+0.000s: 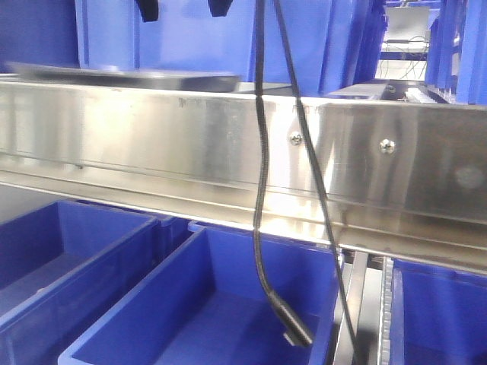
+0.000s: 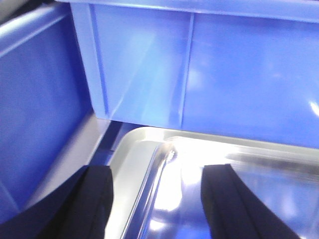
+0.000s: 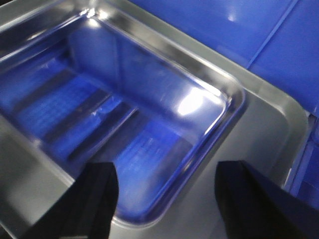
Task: Stack silver trays without gaps
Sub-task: 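Open both grippers and raise them off the stacked tray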
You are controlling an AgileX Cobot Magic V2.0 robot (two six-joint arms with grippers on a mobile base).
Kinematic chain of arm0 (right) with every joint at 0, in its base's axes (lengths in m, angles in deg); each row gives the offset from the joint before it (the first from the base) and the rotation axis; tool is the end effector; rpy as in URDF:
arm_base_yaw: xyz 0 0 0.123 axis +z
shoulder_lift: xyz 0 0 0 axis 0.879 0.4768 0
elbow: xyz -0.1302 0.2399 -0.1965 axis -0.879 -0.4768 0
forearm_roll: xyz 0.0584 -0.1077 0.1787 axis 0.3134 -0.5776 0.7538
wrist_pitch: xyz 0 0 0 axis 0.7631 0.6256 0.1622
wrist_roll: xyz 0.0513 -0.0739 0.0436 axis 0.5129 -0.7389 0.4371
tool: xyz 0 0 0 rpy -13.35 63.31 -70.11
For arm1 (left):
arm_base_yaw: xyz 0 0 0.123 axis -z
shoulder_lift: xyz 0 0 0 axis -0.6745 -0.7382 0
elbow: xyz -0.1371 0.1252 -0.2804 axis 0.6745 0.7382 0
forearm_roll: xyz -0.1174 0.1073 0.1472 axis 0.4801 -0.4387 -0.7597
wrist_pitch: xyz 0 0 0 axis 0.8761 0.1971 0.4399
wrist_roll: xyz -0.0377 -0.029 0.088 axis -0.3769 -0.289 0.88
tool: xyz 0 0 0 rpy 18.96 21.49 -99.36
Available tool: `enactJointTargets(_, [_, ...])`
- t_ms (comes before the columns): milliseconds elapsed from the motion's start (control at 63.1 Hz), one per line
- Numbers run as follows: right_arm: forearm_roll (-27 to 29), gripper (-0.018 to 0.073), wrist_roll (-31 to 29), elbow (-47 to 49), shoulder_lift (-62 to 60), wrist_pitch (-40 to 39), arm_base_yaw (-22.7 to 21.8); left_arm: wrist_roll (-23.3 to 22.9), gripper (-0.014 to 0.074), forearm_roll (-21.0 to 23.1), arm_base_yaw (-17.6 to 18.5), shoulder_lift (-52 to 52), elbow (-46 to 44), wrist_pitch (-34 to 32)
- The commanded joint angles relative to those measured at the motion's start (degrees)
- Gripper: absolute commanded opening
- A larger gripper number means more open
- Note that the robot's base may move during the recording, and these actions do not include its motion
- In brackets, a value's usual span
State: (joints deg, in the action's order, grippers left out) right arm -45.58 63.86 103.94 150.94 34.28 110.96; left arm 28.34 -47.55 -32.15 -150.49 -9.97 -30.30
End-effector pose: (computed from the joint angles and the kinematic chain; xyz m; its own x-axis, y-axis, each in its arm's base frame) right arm 0.3020 0.2851 0.3891 -0.6909 -0.1395 -0.7093 -0.1957 0.9807 -0.0022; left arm 0.3266 -0.0572 0.4063 -0.3748 0.1538 -0.9143 0.1925 0.9776 0.0855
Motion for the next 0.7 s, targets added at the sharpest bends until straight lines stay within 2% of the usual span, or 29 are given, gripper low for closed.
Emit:
enactJointTargets(0, [-1.2,0.034,0.14,0.47,-0.19,-0.39,0.28,0.0,0.0312,-0.59,0.17,0.1,-0.4,-1.09])
enactJointTargets(111, [-1.2,0.0333,0.14,0.47,-0.3,-0.38,0.28,0.0,0.0312,0.42,0.17,0.21,-0.4,0.16])
enactJointTargets(222, [-1.2,0.0222,0.14,0.47,-0.61,-0.38,0.28,0.0,0.0272,2.16,0.17,0.8,-0.4,3.57])
enactJointTargets(301, [-1.2,0.009,0.14,0.59,-0.99,-0.38,0.28,0.0,0.0185,2.57,0.17,1.21,-0.4,5.68])
enactJointTargets(396, [-1.2,-0.0055,0.14,0.59,-1.77,-0.38,0.28,0.0,-0.0009,2.85,0.17,2.33,-0.4,7.89])
enactJointTargets(428, [-1.2,-0.0095,0.14,0.59,-2.02,-0.38,0.28,0.0,-0.003,2.97,0.17,2.85,-0.4,8.46])
enactJointTargets(681, [-1.2,-0.007,0.02,0.59,-6.2,-1.25,0.7,0.0,-0.0006,3.46,0.17,8.12,-0.4,9.9])
